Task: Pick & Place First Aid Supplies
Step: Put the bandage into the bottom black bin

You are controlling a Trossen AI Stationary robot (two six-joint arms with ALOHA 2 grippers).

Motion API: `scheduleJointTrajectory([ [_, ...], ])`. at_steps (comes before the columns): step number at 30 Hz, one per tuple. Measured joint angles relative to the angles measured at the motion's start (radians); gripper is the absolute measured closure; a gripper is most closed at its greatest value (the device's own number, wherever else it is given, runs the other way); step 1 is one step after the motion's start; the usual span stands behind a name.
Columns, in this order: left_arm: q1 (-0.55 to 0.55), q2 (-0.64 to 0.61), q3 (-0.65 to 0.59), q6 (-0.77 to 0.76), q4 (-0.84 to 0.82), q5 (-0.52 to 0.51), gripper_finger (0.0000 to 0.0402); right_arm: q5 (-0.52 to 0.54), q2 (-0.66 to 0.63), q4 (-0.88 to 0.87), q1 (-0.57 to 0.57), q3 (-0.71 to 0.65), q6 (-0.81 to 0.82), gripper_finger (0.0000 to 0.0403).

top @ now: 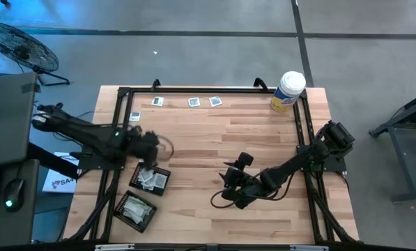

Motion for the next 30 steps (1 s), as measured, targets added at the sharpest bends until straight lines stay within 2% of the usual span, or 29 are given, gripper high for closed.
scheduleJointTrajectory([
  [6,-0.259,-0.024,0.001,-0.099,0.006,0.227,0.0401,0.006,-0.001,0.018,-0.009,0.0,-0.006,0.0194],
  [9,-0.38,-0.025,0.001,-0.171,0.056,0.28,0.0401,0.006,-0.001,0.019,-0.015,0.0,-0.008,0.0194],
  [13,-0.519,-0.025,0.001,-0.225,0.218,0.324,0.0401,0.003,-0.001,0.019,-0.024,0.0,-0.008,0.0194],
  [18,-0.694,-0.003,0.002,-0.219,0.383,0.319,0.0401,0.0,-0.001,0.019,-0.037,0.0,-0.013,0.0194],
  [22,-0.801,0.051,0.002,-0.199,0.398,0.214,0.0401,-0.01,-0.001,0.019,-0.049,0.0,-0.015,0.0194],
  [26,-0.838,0.129,0.002,-0.237,0.402,0.196,0.0401,-0.039,-0.001,0.022,-0.069,0.0,-0.017,0.0194],
  [30,-0.84,0.202,0.002,-0.3,0.397,0.237,0.04,-0.046,-0.001,0.049,-0.098,0.0,-0.017,0.0194],
])
